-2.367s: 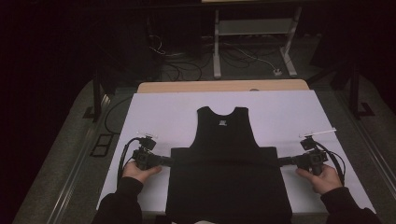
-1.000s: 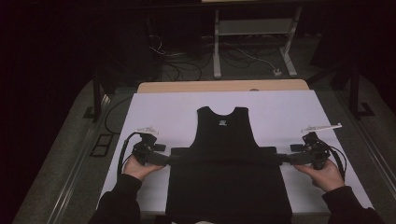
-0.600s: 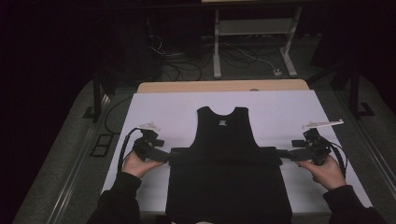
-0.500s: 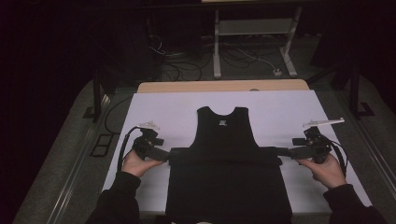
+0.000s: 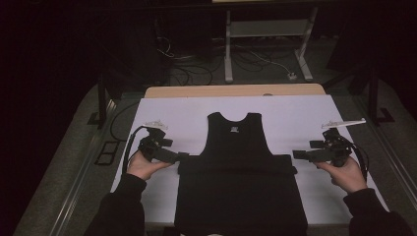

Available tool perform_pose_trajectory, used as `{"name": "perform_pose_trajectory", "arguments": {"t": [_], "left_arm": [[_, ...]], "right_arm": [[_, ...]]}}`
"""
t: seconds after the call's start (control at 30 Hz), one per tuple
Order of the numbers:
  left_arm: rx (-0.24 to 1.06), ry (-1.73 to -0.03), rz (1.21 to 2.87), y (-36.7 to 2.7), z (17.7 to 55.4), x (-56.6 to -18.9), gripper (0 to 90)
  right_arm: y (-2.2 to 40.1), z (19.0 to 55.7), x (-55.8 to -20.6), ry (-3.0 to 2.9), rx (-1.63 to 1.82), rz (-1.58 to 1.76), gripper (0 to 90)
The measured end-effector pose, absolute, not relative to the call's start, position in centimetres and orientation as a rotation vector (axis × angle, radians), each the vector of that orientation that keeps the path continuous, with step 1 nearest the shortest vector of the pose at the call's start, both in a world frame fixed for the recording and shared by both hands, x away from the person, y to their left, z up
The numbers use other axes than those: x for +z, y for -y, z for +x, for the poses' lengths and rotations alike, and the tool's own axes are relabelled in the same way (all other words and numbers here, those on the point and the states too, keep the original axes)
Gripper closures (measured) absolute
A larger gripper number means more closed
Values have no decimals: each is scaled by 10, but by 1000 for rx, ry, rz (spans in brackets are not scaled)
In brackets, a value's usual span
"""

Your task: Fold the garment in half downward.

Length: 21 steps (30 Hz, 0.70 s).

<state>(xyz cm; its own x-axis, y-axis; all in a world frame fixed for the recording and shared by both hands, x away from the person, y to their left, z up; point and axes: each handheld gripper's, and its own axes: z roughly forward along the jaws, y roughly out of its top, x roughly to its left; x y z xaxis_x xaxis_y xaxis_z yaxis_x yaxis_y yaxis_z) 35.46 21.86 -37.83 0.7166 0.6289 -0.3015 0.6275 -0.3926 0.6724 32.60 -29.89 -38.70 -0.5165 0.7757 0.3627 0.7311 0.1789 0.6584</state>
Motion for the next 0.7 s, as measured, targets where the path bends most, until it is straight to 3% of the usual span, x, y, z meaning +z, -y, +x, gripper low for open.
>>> {"name": "perform_pose_trajectory", "arguments": {"t": [0.7], "left_arm": [[38, -933, 2151, -210, 380, -358, 0]], "right_arm": [[295, 349, -371, -2379, 1264, 1478, 0]]}}
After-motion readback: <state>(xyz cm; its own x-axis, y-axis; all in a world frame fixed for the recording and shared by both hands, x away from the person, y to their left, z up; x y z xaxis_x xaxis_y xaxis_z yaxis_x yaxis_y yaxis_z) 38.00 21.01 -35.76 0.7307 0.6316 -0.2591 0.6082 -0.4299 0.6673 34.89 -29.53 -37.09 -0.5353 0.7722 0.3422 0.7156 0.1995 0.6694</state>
